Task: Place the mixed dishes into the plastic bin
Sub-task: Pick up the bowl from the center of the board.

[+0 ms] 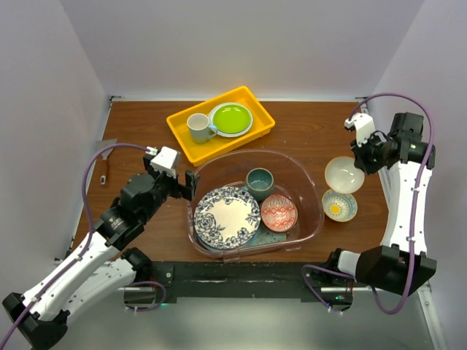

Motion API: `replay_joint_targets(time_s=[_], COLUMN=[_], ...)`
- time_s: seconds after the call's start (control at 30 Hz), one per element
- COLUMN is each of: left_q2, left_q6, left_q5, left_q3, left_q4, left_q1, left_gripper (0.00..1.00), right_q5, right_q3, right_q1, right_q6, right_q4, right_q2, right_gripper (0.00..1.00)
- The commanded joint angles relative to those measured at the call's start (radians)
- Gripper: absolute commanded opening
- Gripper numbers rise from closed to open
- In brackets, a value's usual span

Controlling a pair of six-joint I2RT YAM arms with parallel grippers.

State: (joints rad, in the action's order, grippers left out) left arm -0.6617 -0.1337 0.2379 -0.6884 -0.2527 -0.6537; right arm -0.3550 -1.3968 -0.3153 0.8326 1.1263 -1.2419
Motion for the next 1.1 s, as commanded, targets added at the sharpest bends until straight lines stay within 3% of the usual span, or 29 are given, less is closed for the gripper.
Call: replay_joint_targets(time_s=[0.0,0.23,0.73,0.97,1.07], left_q2=[0.01,0.016,-0.035,-0.073,-0.093], left_q6=[0.023,0.005,-0.328,-0.398,-0.412], left_q5=[-0.055,-0.193,-0.431,-0.434,-0.364], left_q3=[0.012,0.029,0.004,-0.022,-0.037], left_q4=[0.058,0.118,0.184,0.185,0.167], left_q1=[0.009,0.009,0.006,-0.026,-0.098], left_gripper=[1.0,1.0,1.0,1.0,1.0], right_q5=[-0.088,-0.113,-0.277,-0.269,-0.263], right_q3=[-0.067,-0.067,-0.018,0.022,0.036], right_q1=[0.034,0.168,0.294,0.378,0.407], right_q6=[-0.061,-0.142,-0.204,-0.234,-0.251], right_q4=[0.029,0.013,0.009,-0.017,-0.026], right_q2=[0.048,0.075,0.087,0.107,0.11], right_gripper=[0.0,0.0,0.0,0.0,0.0])
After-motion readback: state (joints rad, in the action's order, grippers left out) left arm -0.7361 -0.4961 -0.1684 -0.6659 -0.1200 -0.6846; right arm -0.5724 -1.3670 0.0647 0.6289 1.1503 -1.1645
